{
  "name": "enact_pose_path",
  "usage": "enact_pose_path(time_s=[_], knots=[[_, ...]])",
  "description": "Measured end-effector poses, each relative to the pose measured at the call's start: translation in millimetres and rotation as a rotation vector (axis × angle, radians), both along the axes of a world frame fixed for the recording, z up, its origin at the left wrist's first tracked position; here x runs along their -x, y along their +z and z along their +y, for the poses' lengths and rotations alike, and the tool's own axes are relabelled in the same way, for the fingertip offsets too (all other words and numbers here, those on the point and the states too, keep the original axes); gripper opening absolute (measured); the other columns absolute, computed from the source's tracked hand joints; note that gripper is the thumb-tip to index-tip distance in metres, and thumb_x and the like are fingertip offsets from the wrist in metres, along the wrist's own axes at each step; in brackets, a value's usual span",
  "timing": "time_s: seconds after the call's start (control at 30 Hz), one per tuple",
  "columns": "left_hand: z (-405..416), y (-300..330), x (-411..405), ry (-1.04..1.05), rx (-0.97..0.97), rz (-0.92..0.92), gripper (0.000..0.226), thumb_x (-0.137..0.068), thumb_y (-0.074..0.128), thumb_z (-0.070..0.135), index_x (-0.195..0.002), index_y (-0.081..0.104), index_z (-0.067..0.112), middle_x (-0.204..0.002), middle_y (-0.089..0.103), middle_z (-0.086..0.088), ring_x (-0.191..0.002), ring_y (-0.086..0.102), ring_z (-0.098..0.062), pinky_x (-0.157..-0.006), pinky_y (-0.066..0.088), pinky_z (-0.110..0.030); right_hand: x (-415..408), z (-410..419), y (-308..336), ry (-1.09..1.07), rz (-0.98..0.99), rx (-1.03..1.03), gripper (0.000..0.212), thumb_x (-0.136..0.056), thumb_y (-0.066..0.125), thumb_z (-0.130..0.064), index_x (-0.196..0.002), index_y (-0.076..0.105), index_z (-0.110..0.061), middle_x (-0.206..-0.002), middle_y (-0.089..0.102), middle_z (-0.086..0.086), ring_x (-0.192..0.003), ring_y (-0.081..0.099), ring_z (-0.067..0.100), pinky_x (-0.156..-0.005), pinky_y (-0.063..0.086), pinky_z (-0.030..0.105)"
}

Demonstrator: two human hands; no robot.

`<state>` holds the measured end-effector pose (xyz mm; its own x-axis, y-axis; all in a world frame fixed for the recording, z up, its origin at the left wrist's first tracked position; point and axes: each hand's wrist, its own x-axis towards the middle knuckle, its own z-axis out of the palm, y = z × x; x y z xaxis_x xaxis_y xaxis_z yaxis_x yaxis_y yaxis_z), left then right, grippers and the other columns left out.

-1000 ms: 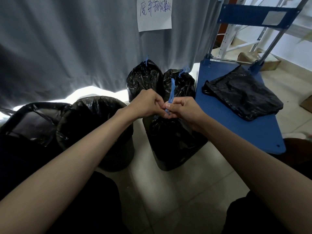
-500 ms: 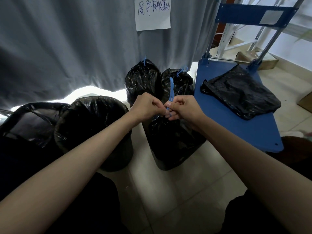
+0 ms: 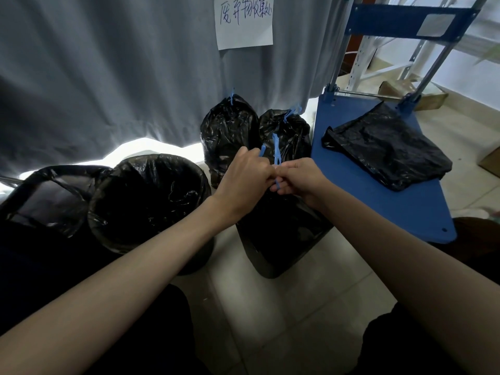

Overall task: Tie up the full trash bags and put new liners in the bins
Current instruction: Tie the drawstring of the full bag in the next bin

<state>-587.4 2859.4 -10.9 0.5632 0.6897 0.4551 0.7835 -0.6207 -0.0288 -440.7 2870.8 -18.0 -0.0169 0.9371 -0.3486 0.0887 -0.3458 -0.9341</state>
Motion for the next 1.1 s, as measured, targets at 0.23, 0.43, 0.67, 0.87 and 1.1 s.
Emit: enact_pose_path(time_s=[0.23,0.43,0.67,0.87,1.1], knots=[[10.8,9.0,10.5,-0.046,0.327,-0.162,0.006,-0.082,0.073,0.026,-0.084,0.078,0.023,-0.078,0.072,0.005,-0.077,0.063,-0.014,-0.075,0.041,-0.028,0.1,-2.8,2.2,-0.011,0.011,-0.076,0.018,-0.090,0.065,-0.007,-0.103,0.060,0.005,-0.065,0.059,0.014,-0.044,0.061,0.014,-0.042,0.049,0.020],[26.9,17.4,34.5,0.051,1.033,-0.391,0.005,-0.085,0.072,0.017,-0.085,0.077,0.019,-0.080,0.074,0.003,-0.076,0.062,0.001,-0.081,0.048,-0.020,3.5,-6.4,11.7,0.124,0.030,-0.189,0.011,-0.094,0.050,-0.002,-0.094,0.045,-0.011,-0.067,0.054,0.010,-0.053,0.064,0.018,-0.044,0.046,0.022],[31.3,17.0,48.9,0.148,1.284,-0.405,0.023,-0.091,0.059,0.017,-0.076,0.074,0.024,-0.075,0.062,0.004,-0.080,0.044,-0.018,-0.078,0.029,-0.036,0.7,-16.7,7.6,0.389,-0.330,-0.480,0.004,-0.083,0.071,-0.011,-0.081,0.069,-0.008,-0.073,0.064,0.009,-0.069,0.055,0.009,-0.069,0.047,0.020],[32.9,17.0,48.6,0.211,1.305,-0.405,0.029,-0.092,0.059,0.023,-0.067,0.074,0.025,-0.065,0.060,0.009,-0.069,0.041,-0.012,-0.065,0.028,-0.030,1.2,-16.8,4.6,0.380,-0.423,-0.549,0.018,-0.074,0.084,-0.029,-0.075,0.073,-0.014,-0.068,0.071,0.002,-0.063,0.061,0.005,-0.062,0.048,0.013],[31.4,17.1,43.3,0.254,1.272,-0.403,0.021,-0.092,0.060,0.029,-0.077,0.069,0.017,-0.067,0.056,0.007,-0.063,0.040,-0.008,-0.057,0.026,-0.024,7.3,-16.0,-3.2,0.285,-0.604,-0.610,0.019,-0.073,0.084,-0.030,-0.068,0.073,-0.015,-0.059,0.066,-0.008,-0.055,0.057,-0.001,-0.057,0.044,0.008]])
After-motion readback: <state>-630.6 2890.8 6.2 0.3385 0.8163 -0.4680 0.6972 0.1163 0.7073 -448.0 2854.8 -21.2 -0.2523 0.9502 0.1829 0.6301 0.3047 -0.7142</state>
